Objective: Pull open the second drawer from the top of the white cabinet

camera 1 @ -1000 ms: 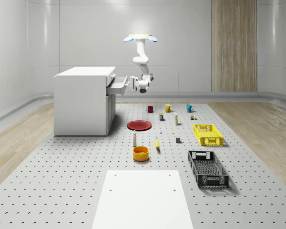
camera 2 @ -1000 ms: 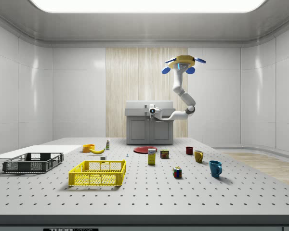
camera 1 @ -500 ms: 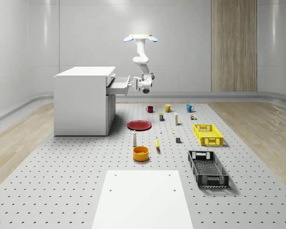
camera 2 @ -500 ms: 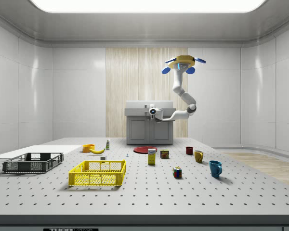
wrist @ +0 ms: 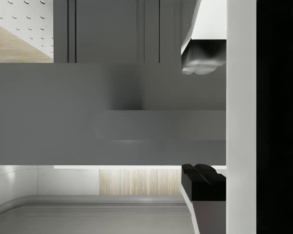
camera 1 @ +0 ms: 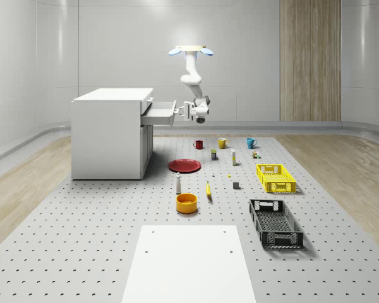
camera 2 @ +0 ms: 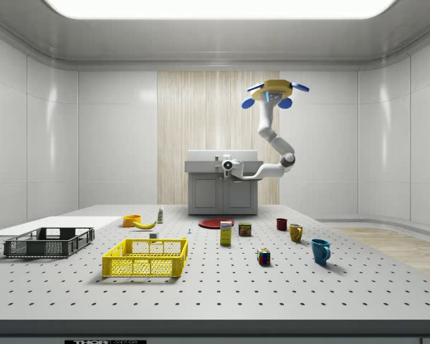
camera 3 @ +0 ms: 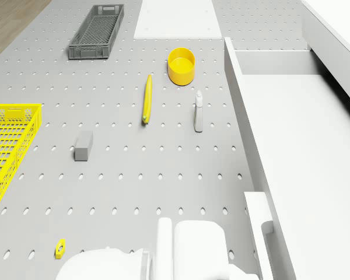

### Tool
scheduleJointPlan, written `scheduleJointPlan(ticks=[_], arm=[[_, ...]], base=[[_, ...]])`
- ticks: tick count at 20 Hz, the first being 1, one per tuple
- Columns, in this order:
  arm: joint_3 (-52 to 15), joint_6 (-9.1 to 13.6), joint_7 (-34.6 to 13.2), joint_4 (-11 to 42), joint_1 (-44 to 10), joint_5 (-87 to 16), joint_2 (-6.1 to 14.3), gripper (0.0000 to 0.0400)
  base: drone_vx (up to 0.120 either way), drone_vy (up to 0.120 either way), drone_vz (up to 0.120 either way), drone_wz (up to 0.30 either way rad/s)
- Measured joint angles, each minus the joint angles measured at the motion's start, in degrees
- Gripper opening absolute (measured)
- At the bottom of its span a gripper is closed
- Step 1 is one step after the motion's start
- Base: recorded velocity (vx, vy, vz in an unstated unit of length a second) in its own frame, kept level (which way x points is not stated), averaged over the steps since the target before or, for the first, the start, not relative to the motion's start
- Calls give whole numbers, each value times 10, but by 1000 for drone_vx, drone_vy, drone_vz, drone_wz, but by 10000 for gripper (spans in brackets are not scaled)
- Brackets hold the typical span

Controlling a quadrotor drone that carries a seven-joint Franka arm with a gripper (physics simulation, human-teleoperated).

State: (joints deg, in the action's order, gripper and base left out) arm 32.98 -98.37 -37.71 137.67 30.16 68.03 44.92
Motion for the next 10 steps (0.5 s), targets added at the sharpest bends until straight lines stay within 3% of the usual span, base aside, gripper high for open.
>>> scheduleJointPlan(ticks=[10], arm=[[12,-9,-2,0,16,-8,8,298]], base=[[0,0,0,0]])
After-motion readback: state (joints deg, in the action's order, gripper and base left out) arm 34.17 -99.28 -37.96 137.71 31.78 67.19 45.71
